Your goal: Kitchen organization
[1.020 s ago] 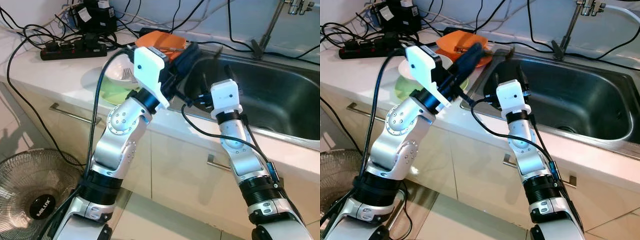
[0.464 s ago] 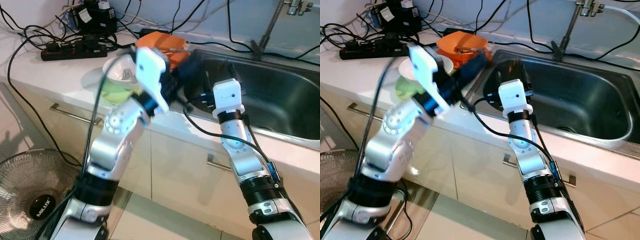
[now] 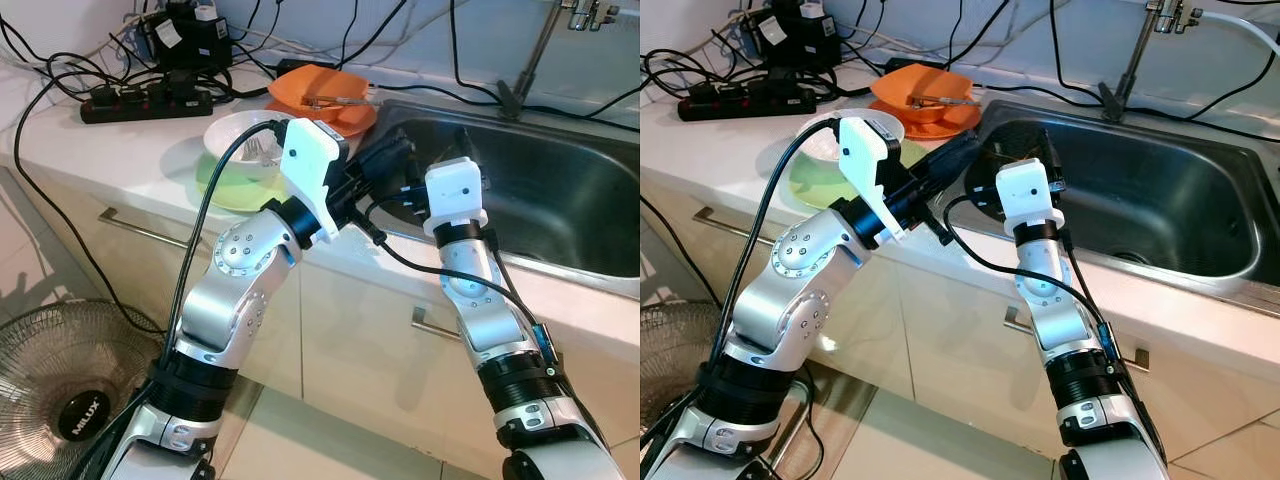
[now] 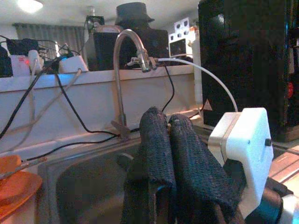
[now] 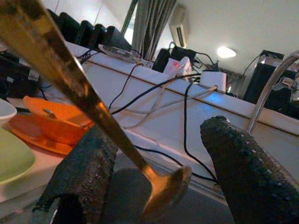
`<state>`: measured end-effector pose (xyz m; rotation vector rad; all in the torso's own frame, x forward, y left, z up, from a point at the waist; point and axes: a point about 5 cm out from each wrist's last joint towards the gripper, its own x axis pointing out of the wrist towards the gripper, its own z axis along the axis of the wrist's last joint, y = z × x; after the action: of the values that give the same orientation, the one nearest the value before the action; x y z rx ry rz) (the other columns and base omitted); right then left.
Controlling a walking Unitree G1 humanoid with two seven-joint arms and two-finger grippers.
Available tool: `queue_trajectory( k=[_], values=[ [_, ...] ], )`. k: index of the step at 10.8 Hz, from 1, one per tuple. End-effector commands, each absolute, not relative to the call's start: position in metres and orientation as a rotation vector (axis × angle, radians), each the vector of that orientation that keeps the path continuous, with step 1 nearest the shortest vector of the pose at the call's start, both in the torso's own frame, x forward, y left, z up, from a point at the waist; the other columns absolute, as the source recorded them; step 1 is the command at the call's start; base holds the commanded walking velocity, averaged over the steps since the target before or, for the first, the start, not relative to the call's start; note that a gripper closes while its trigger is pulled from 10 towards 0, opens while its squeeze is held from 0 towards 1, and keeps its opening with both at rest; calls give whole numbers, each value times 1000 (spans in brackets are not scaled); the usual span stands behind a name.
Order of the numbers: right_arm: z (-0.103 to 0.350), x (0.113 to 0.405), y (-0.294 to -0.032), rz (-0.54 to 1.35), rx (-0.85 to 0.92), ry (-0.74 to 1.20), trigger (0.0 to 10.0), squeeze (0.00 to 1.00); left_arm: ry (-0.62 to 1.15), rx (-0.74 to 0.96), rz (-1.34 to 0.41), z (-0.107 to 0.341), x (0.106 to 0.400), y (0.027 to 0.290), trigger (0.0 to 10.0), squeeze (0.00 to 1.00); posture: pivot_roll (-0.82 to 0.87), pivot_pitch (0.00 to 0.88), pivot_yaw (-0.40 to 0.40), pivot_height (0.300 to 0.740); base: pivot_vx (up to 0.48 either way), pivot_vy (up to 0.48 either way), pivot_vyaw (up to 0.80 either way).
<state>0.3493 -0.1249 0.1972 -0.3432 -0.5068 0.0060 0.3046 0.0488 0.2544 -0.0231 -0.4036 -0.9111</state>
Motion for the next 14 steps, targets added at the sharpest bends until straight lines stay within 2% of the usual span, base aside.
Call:
queue_trajectory(
  k=[1,4,5,6,14],
  values=[
    [205,347,-124,8,-312,-544,10000,0,-406,-9,-932,255,301,47,10000,0,87,51,20,740,0,0,0],
    [209,345,-117,56,-285,-573,10000,0,-399,-1,-928,255,303,46,10000,0,85,54,19,740,0,0,0],
    [210,344,-115,82,-265,-579,8745,0,-399,3,-926,255,304,46,10000,0,85,54,20,740,0,0,0],
    [209,343,-115,92,-252,-579,0,0,-400,7,-922,255,304,46,10000,0,86,53,19,740,0,0,0],
    [206,341,-113,128,-241,-576,0,0,-396,6,-926,253,303,44,10000,0,84,58,20,740,0,0,0]
  ],
)
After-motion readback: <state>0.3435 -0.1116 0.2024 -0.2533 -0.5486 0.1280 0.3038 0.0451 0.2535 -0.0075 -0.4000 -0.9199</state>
